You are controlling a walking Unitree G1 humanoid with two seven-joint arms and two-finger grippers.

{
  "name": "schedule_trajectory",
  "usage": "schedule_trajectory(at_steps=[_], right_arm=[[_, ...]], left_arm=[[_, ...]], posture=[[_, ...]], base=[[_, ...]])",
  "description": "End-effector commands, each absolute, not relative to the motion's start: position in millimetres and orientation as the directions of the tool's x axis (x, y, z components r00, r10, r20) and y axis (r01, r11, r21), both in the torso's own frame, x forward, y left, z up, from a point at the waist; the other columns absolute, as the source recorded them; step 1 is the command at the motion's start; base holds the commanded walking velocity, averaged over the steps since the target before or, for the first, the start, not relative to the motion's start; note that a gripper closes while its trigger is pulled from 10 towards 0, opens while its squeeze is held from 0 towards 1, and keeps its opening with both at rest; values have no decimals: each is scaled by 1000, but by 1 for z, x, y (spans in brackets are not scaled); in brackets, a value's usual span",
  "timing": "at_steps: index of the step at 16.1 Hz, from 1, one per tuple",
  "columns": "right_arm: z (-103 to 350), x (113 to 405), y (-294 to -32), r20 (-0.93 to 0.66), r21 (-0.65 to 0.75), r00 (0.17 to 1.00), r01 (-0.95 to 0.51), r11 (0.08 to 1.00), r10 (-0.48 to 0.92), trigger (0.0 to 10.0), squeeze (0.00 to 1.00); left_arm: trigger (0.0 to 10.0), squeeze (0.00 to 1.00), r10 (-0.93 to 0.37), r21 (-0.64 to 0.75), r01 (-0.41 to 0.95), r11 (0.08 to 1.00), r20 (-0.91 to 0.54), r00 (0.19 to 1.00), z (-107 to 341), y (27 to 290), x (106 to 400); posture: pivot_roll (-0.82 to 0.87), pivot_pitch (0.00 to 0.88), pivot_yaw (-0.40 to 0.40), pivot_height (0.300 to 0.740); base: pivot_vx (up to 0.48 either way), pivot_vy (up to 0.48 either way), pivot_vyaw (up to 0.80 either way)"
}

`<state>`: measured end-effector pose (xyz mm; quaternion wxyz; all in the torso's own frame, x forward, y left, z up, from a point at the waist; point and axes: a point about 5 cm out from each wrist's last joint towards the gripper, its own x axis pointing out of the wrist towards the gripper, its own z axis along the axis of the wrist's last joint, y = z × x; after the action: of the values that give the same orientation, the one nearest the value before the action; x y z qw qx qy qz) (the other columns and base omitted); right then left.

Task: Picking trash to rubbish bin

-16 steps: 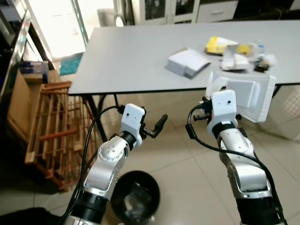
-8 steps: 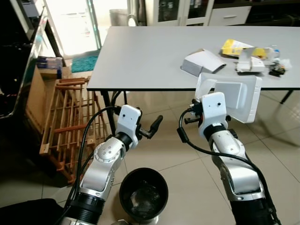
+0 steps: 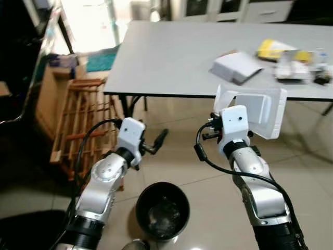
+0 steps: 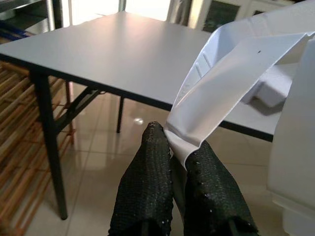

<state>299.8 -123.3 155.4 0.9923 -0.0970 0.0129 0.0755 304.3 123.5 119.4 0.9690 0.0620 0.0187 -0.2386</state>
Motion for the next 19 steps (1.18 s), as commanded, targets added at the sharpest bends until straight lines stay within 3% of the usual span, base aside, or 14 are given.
schedule_trajectory(at_steps=[1,6,19], right_arm=[[153,298,-123,-37,-185,989,-149,971,144,10000,0],[146,295,-119,-58,-173,987,-156,973,148,10000,0],[105,290,-108,-195,-166,963,-218,962,185,10000,0]], left_arm=[[10000,0,-470,129,476,870,-79,879,117,125,302],[10000,0,-463,147,476,867,-117,879,110,136,295],[10000,0,-530,120,554,824,-180,828,94,146,272]], posture=[[-20,111,46,740],[-15,131,49,740],[2,189,51,740]], base=[[0,0,563],[0,0,708],[0,0,0]])
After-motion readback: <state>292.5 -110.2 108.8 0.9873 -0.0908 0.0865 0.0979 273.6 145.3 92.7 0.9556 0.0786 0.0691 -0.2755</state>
